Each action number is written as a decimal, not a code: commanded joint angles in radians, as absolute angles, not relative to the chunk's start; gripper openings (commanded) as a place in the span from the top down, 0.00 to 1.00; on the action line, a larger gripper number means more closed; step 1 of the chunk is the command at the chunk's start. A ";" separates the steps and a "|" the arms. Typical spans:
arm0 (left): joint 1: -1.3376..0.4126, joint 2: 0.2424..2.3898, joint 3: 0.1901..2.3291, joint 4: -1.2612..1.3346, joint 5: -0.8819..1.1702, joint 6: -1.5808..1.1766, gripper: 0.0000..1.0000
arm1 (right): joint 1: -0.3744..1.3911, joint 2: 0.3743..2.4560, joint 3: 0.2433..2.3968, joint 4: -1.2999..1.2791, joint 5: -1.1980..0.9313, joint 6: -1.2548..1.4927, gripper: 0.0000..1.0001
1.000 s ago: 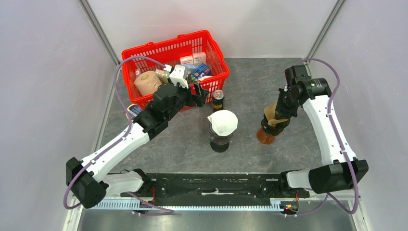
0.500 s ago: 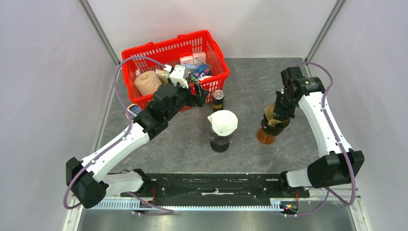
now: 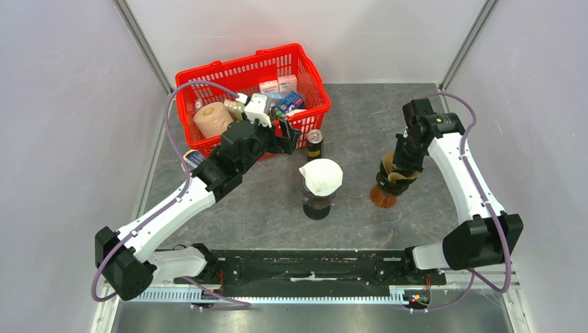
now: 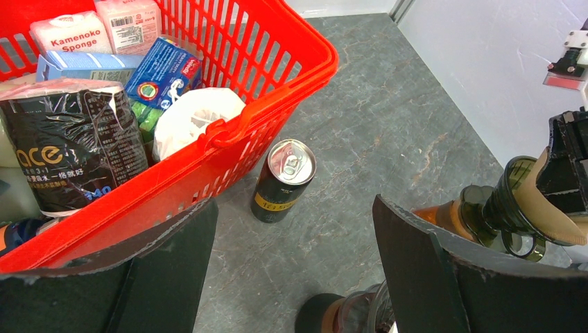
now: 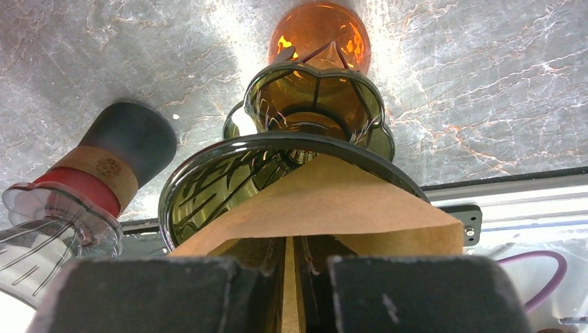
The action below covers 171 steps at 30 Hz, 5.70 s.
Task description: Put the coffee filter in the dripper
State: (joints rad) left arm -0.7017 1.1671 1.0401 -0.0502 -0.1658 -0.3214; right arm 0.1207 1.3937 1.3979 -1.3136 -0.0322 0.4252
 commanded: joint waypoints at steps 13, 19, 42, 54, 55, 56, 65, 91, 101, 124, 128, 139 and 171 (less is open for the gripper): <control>-0.695 1.160 1.057 -0.017 -0.175 -0.324 0.11 | 0.124 1.394 1.375 -1.238 -0.015 0.441 0.87; -0.695 1.158 1.055 -0.017 -0.176 -0.324 0.11 | 0.124 1.393 1.352 -1.229 -0.012 0.443 0.87; -0.695 1.157 1.055 -0.017 -0.179 -0.321 0.11 | 0.123 1.370 1.297 -1.173 0.004 0.459 0.86; -0.695 1.160 1.058 -0.017 -0.176 -0.321 0.11 | 0.124 1.348 1.315 -1.189 0.004 0.460 0.73; -0.695 1.160 1.058 -0.017 -0.175 -0.320 0.11 | 0.124 1.345 1.317 -1.192 0.006 0.460 0.71; -0.695 1.160 1.058 -0.017 -0.173 -0.321 0.11 | 0.124 1.341 1.319 -1.196 0.008 0.458 0.69; -0.695 1.161 1.057 -0.017 -0.175 -0.322 0.11 | 0.124 1.337 1.315 -1.216 0.004 0.449 0.50; -0.695 1.158 1.055 -0.018 -0.182 -0.322 0.11 | 0.124 1.337 1.313 -1.226 0.008 0.422 0.29; -0.695 1.158 1.055 -0.019 -0.179 -0.322 0.11 | 0.124 1.332 1.319 -1.227 0.013 0.423 0.40; -0.695 1.163 1.057 -0.019 -0.178 -0.317 0.11 | 0.124 1.365 1.282 -1.189 0.014 0.429 0.50; -0.695 1.163 1.057 -0.017 -0.177 -0.314 0.11 | 0.124 1.371 1.269 -1.177 0.004 0.423 0.50; -0.695 1.169 1.060 -0.017 -0.175 -0.313 0.11 | 0.126 1.370 1.264 -1.170 0.006 0.385 0.51; -0.695 1.170 1.063 -0.022 -0.160 -0.313 0.11 | 0.137 1.266 1.428 -1.216 0.021 0.371 0.53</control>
State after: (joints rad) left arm -0.7017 1.1717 1.0401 -0.0502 -0.1627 -0.3210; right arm 0.1333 1.3041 1.3685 -1.1915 0.0086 0.3706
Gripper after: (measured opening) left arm 0.890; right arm 0.469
